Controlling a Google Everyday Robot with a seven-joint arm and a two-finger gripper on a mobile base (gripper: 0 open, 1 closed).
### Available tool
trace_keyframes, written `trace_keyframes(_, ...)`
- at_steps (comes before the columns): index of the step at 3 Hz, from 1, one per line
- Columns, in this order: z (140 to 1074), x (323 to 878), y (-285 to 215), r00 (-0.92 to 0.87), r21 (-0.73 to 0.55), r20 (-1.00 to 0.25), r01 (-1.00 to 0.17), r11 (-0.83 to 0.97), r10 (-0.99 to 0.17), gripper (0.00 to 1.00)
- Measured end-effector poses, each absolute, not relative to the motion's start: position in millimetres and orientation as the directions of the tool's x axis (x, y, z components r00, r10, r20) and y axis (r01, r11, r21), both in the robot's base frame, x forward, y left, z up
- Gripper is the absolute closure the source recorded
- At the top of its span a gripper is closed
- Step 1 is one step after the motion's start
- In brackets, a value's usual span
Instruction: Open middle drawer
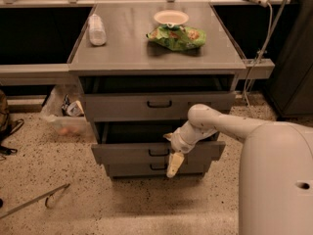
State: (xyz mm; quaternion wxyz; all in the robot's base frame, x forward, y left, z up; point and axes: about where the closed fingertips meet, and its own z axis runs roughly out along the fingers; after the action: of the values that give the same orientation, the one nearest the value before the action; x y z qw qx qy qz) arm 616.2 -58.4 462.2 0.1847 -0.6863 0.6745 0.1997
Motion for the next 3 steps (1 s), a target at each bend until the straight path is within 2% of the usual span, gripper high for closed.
trace_keyframes(2,418.4,622.2,-70.1,-0.056,0.142,-0.501,-0.99,-0.018,-0.863,0.0)
trace_keyframes(3,423.3,622.1,-70.1,-0.056,0.142,-0.502,-0.99,-0.019,-0.863,0.0)
